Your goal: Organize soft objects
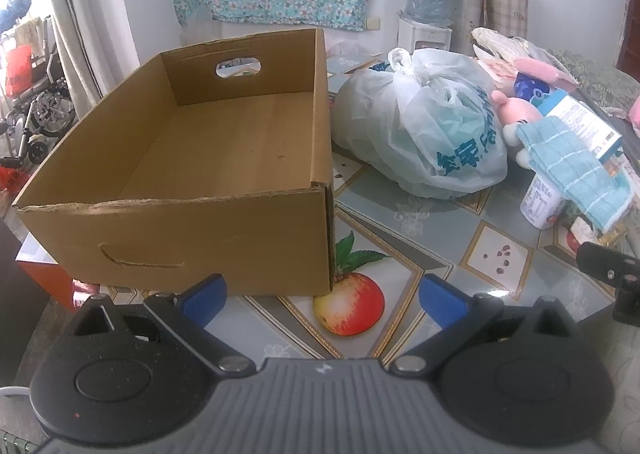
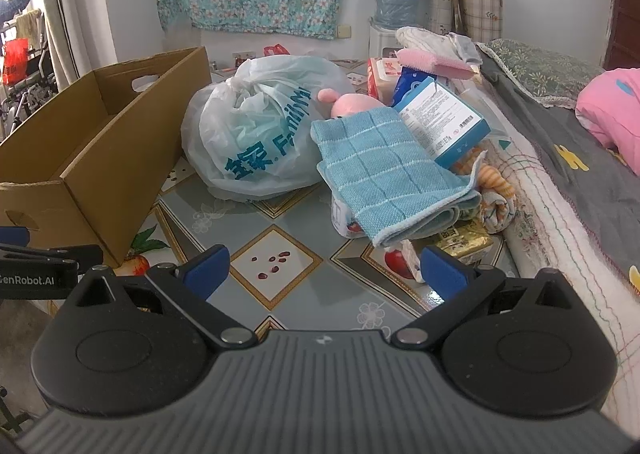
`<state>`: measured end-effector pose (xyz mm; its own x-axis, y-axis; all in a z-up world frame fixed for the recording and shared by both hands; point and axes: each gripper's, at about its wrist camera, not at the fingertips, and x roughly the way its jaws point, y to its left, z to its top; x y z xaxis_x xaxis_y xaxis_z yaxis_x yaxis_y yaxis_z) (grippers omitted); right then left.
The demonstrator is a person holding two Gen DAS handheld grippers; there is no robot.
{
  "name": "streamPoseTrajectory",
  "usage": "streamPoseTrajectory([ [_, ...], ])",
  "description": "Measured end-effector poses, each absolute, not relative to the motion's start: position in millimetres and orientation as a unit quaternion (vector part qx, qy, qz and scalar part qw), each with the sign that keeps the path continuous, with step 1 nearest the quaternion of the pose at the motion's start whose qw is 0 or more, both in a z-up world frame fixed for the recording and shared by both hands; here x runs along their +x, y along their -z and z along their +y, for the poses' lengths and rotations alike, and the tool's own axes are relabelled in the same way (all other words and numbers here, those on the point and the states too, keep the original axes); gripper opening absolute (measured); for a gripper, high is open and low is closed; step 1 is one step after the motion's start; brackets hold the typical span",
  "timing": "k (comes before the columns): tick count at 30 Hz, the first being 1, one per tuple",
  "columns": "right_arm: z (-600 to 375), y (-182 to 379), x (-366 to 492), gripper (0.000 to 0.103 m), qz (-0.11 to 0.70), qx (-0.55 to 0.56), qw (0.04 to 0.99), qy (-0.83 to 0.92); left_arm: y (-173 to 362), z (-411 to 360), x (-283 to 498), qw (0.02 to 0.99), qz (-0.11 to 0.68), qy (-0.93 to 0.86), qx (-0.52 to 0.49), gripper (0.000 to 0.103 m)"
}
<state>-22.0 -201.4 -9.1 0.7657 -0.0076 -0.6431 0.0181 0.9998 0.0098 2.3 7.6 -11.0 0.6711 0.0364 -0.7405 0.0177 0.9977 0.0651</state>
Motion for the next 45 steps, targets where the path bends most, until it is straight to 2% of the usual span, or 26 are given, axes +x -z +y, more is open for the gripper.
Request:
streamPoseTrajectory([
  [16,-213.7,14.7,-27.9,0.102,0.333,0.018,0.943,0.010,10.3,-6.3,-7.6,0.919,0.390,0.016,0.060,0.103],
  [22,-250.3,16.5,-46.8,0.102,0.274,0.052,0.960,0.039,1.4,-32.1,-19.0,0.925,0.362,0.079,0.086,0.103],
  [34,-334.4,32.2,-69.3,0.102,0.183,0.148,0.970,0.064,5.6,-88.8,3.1,0.902,0.357,0.242,0.034,0.103],
  [37,-348.4,37.5,-64.5,0.102,0.170,0.181,0.967,0.053,11.5,-105.2,12.5,0.900,0.351,0.255,0.038,0.095],
  [43,-362.5,52.8,-45.9,0.101,0.168,0.226,0.960,0.018,22.4,-120.5,37.9,0.889,0.363,0.280,0.009,0.091],
  [45,-364.8,56.7,-38.7,0.094,0.166,0.234,0.958,0.007,24.3,-121.8,46.9,0.880,0.378,0.288,-0.009,0.087],
])
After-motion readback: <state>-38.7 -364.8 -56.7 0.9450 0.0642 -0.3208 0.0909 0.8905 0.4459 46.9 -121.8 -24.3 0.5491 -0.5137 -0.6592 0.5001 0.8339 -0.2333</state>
